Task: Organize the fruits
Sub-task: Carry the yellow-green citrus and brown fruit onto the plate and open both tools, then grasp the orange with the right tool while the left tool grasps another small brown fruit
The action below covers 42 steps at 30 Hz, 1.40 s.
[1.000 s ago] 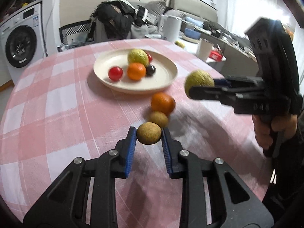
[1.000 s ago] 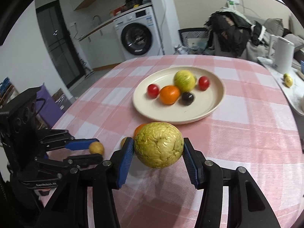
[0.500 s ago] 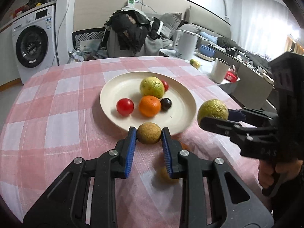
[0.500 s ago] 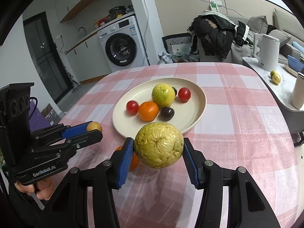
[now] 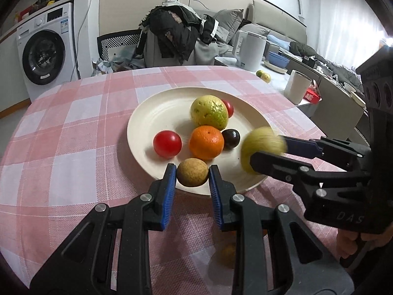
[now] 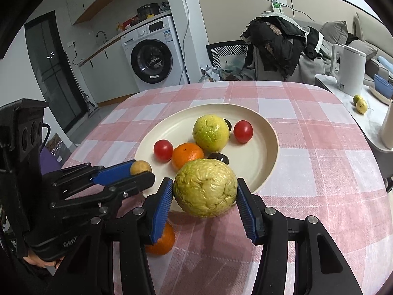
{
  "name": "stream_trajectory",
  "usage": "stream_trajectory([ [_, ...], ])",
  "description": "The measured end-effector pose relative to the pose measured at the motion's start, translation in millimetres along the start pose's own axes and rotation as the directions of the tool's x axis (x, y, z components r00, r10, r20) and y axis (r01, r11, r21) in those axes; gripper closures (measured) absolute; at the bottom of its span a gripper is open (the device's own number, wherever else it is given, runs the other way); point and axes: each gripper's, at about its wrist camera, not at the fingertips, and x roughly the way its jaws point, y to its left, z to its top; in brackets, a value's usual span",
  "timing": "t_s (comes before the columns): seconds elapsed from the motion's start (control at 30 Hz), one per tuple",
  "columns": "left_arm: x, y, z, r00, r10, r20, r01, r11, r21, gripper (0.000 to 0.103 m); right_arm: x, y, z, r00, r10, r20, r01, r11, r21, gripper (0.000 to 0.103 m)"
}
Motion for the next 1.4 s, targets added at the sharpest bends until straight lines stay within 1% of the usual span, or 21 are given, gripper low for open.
stream_trajectory([
  [0.07, 5, 0, -1, 1.0, 0.01, 0.0, -0.01, 1.0, -0.002, 0.077, 0, 0, 0, 1.0, -0.004, 0.002, 0.004, 1.0, -0.002, 0.051],
  [0.13, 4, -1, -3, 1.0, 0.006, 0.002, -0.006, 1.0, 0.005, 0.072, -3, -1, -1, 1.0, -0.009, 0.008, 0.009, 1.0, -0.006, 0.051],
  [0.17, 3, -1, -3, 1.0, 0.012, 0.0, -0.012, 1.0, 0.007, 0.06, -5, -2, -1, 1.0, -0.014, 0.013, 0.014, 1.0, -0.005, 0.051],
  [0.2, 2, -1, -5, 1.0, 0.027, -0.002, -0.027, 1.0, 0.009, 0.042, -7, -2, -2, 1.0, -0.025, 0.016, 0.025, 1.0, -0.006, 0.051],
  [0.27, -3, 2, -7, 0.999, 0.049, 0.017, -0.049, 0.999, 0.004, 0.029, -12, -2, -4, 0.999, -0.037, 0.017, 0.037, 0.999, -0.01, 0.048],
  [0.3, -7, 3, -8, 0.998, 0.054, 0.029, -0.054, 0.999, 0.0, 0.025, -14, -2, -6, 0.999, -0.041, 0.017, 0.041, 0.999, -0.015, 0.043],
  [0.33, -10, 5, -9, 0.998, 0.054, 0.03, -0.054, 0.999, -0.003, 0.024, -15, -2, -7, 0.999, -0.045, 0.017, 0.045, 0.999, -0.02, 0.039],
  [0.4, -17, 8, -12, 0.998, 0.053, 0.029, -0.053, 0.999, -0.014, 0.022, -21, -3, -11, 0.998, -0.05, 0.024, 0.051, 0.998, -0.029, 0.027],
  [0.43, -19, 10, -14, 0.998, 0.056, 0.029, -0.056, 0.998, -0.023, 0.021, -23, -4, -13, 0.998, -0.052, 0.026, 0.052, 0.998, -0.027, 0.025],
  [0.5, -29, 14, -19, 0.998, 0.058, 0.03, -0.057, 0.998, -0.036, 0.017, -26, -6, -17, 0.999, -0.05, 0.019, 0.051, 0.999, -0.02, 0.013],
  [0.53, -33, 15, -21, 0.998, 0.059, 0.029, -0.058, 0.998, -0.039, 0.016, -27, -8, -19, 0.999, -0.048, 0.01, 0.048, 0.999, -0.018, 0.012],
  [0.6, -40, 16, -28, 0.998, 0.065, 0.024, -0.064, 0.997, -0.036, 0.007, -28, -8, -22, 0.999, -0.046, -0.005, 0.045, 0.999, -0.021, 0.007],
  [0.67, -47, 17, -32, 0.997, 0.07, 0.026, -0.07, 0.997, -0.03, 0.001, -28, -7, -23, 0.999, -0.043, -0.015, 0.042, 0.999, -0.034, 0.005],
  [0.77, -54, 20, -39, 0.997, 0.076, 0.025, -0.076, 0.997, -0.026, 0.001, -25, -6, -23, 0.998, -0.046, -0.031, 0.045, 0.998, -0.035, 0.005],
  [0.87, -58, 25, -43, 0.997, 0.075, 0.023, -0.074, 0.997, -0.038, 0.001, -21, -4, -25, 0.998, -0.024, -0.061, 0.022, 0.999, -0.033, 0.005],
  [1.0, -58, 33, -47, 0.996, 0.089, 0.017, -0.088, 0.994, -0.062, 0.001, -15, 0, -30, 0.994, 0.045, -0.095, -0.047, 0.999, -0.02, 0.005],
  [1.07, -58, 38, -48, 0.997, 0.075, 0.011, -0.073, 0.993, -0.087, 0.001, -11, 3, -31, 0.989, 0.085, -0.118, -0.087, 0.996, -0.007, 0.007],
  [1.13, -55, 41, -49, 0.998, 0.059, 0.002, -0.058, 0.993, -0.105, 0.001, -7, 7, -33, 0.985, 0.109, -0.131, -0.11, 0.994, 0.001, 0.02],
  [1.17, -54, 42, -49, 0.999, 0.054, -0.002, -0.054, 0.993, -0.109, 0.001, -5, 7, -33, 0.983, 0.122, -0.139, -0.122, 0.993, 0.01, 0.031],
  [1.23, -53, 42, -48, 0.999, 0.052, -0.004, -0.052, 0.993, -0.109, 0.001, -3, 7, -34, 0.978, 0.152, -0.142, -0.149, 0.988, 0.032, 0.033],
  [1.4, -52, 38, -47, 0.999, 0.052, -0.007, -0.052, 0.995, -0.09, 0.001, -1, 8, -34, 0.97, 0.191, -0.151, -0.185, 0.981, 0.051, 0.04],
])
